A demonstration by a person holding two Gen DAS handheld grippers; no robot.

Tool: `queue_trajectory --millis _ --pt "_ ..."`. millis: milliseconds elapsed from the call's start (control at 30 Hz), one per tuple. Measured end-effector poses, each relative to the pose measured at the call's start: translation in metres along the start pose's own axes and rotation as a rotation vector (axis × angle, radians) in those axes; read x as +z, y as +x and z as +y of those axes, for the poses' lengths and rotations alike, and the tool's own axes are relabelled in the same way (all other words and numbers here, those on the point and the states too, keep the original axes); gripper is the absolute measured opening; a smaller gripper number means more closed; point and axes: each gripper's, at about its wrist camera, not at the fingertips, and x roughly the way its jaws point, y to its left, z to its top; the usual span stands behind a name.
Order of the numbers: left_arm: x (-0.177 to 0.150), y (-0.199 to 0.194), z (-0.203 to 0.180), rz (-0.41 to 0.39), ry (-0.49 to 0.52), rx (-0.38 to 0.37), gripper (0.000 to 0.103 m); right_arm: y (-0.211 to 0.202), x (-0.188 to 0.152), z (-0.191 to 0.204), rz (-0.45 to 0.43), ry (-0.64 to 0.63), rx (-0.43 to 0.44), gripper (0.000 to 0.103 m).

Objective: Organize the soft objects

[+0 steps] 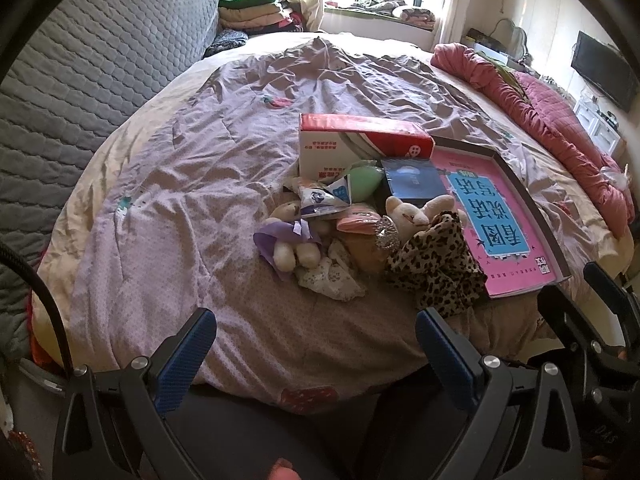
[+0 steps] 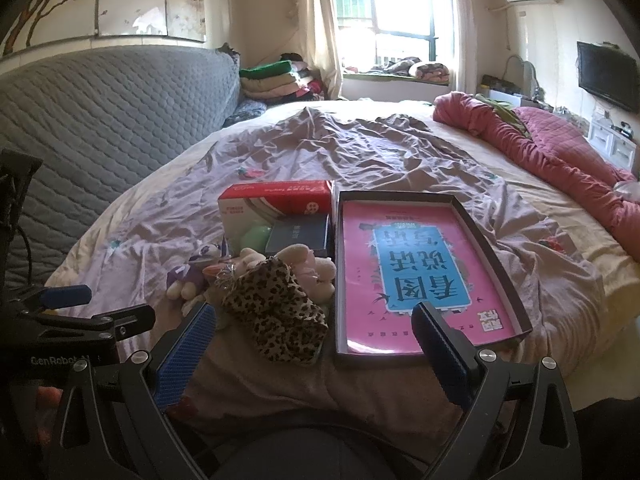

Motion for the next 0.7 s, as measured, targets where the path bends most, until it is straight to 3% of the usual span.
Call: queue_trajectory --millis 433,700 --pt "0.003 0.022 0.031 0.038 -0.063 -0.021 0.101 0.024 0.002 0.002 0.054 -0.013 0.035 0.099" --pt "0.006 0.037 0.047 0.055 -0.104 -0.034 0.1 0.05 0.004 0.008 0.113 -0.089 0.065 0.099"
